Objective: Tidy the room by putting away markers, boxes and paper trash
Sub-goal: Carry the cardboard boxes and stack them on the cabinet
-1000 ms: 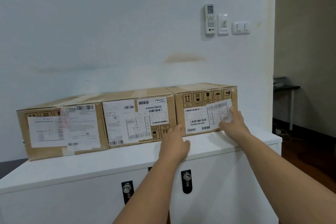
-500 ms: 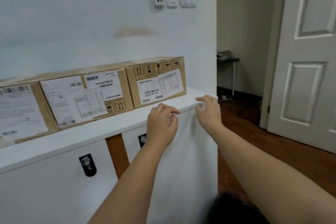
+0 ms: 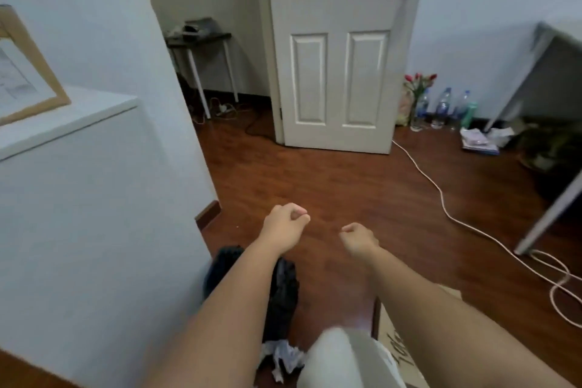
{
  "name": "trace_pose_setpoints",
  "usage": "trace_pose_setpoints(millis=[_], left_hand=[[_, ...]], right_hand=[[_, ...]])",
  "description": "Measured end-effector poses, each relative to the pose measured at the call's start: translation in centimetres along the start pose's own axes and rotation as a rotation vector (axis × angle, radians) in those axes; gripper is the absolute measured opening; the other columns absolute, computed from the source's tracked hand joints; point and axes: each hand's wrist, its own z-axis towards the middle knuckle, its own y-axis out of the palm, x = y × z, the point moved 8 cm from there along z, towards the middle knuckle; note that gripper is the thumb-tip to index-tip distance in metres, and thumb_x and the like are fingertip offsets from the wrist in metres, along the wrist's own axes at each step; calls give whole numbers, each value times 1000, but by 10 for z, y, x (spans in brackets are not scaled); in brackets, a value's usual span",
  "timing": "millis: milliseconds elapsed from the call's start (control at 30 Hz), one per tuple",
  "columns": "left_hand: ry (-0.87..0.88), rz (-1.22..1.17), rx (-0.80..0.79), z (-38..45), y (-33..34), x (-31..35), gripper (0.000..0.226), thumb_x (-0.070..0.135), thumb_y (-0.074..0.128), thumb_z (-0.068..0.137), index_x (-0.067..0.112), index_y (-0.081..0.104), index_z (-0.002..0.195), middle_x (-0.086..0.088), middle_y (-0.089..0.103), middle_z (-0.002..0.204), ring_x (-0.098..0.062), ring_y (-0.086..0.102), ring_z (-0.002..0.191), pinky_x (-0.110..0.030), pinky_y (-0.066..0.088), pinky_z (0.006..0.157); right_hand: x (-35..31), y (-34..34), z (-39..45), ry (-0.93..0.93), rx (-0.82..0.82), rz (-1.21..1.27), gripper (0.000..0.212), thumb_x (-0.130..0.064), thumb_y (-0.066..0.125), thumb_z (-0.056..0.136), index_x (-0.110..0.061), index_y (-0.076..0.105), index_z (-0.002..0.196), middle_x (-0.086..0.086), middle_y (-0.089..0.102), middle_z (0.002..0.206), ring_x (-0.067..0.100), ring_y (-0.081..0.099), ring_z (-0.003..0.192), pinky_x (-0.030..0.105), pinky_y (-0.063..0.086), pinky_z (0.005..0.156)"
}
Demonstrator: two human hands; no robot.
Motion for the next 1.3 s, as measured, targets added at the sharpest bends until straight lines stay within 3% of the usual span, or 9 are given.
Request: trace_pose_setpoints(millis=[100, 233, 500, 667, 867, 967, 1100, 1200, 1300], left_hand=[[8, 22, -229, 10, 93, 29, 34, 48, 51, 95, 29, 59, 121, 0, 49, 133, -22, 51, 119, -39, 44, 102], [-3, 78, -443, 15, 191, 37, 41, 49, 51, 95, 25, 56, 129, -1, 48, 137, -23, 49, 124, -34, 41, 101], [-182, 75, -625, 8, 330, -39, 50, 39, 57, 95, 17, 50, 139, -3, 49, 145, -21, 48, 131, -32, 38, 106], [-272, 28, -675, -7, 383, -81, 50, 35, 56, 96, 12, 48, 140, -8, 47, 147, -20, 47, 129, -29, 36, 102], [-431, -155, -630, -18, 428, -108, 56, 26, 62, 93, 11, 43, 143, -7, 52, 141, -18, 52, 118, -20, 33, 89], [-580, -307, -673, -32, 446, -118, 66, 22, 65, 91, 11, 34, 147, -5, 54, 136, -11, 47, 111, -25, 36, 98], [-689, -429, -659, -40, 461, -130, 66, 16, 72, 85, 15, 40, 143, -2, 62, 129, -20, 59, 113, -39, 44, 103], [-785, -538, -555, -34, 455, -132, 98, 17, 78, 79, 14, 16, 154, 2, 58, 123, -20, 57, 111, -37, 45, 97], [-685, -454, -465, -14, 440, -125, 71, 29, 81, 71, 17, 54, 135, -5, 53, 135, -25, 58, 115, -45, 46, 103]], right_hand=[[94, -19, 11, 146, 8, 9, 36, -31, 51, 87, -24, 64, 121, 11, 58, 131, 31, 52, 122, 35, 40, 106], [192, -32, 21, 306, -14, 60, 19, -26, 52, 82, -13, 66, 86, 16, 65, 104, 31, 59, 98, 39, 48, 92], [342, -15, 23, 543, 9, 71, 47, -29, 55, 86, -20, 54, 132, 15, 51, 138, 34, 48, 125, 40, 40, 107], [414, -11, 8, 690, 59, 30, 54, -32, 56, 83, -27, 49, 136, 16, 42, 141, 33, 41, 129, 32, 33, 107], [476, 10, -2, 726, 175, 247, 70, -18, 60, 79, -10, 37, 144, 19, 44, 143, 37, 41, 132, 46, 36, 110], [484, 29, 1, 717, 183, 516, 53, -3, 57, 81, -6, 46, 132, 15, 60, 125, 28, 60, 108, 40, 51, 87], [490, 32, 6, 764, 281, 832, 49, 0, 57, 86, -3, 44, 133, 10, 64, 98, 28, 65, 86, 30, 47, 63], [489, 17, 11, 754, 326, 799, 19, -8, 61, 76, 0, 70, 92, 18, 70, 89, 25, 61, 74, 33, 48, 67], [472, -2, 20, 677, 382, 849, 28, -11, 66, 78, -2, 70, 105, 10, 72, 91, 25, 66, 84, 39, 55, 82]])
